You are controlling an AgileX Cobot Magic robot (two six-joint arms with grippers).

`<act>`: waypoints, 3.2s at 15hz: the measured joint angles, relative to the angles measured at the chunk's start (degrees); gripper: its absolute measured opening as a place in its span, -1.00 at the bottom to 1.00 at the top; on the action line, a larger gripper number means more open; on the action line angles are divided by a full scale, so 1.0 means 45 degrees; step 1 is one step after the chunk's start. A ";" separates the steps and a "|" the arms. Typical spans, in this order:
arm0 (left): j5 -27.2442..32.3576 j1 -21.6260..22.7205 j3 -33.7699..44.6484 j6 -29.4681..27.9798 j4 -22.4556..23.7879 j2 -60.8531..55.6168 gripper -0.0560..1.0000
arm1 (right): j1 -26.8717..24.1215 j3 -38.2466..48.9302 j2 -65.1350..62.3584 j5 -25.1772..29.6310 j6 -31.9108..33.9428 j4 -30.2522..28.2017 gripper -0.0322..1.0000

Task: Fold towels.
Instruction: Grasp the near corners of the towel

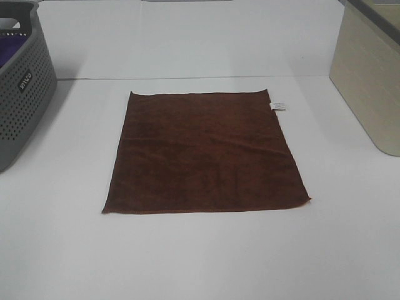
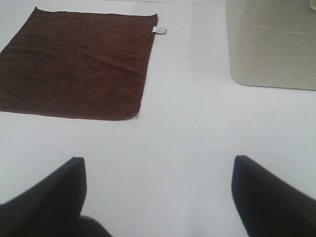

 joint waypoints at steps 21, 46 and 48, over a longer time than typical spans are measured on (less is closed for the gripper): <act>-0.7805 0.0000 0.0178 0.0000 -0.4125 0.5882 0.19 | 0.0013 -0.0242 0.6595 -0.7792 0.0726 -0.0051 0.55; -0.3807 0.0000 -0.4622 1.1816 -1.6387 2.4917 0.49 | -0.2674 -0.6010 2.4739 -0.2114 -0.7589 0.9753 0.53; -0.3731 0.0000 -0.4622 1.2325 -1.7036 2.5465 0.49 | -0.2737 -0.6010 2.4930 -0.2126 -0.7805 0.9753 0.53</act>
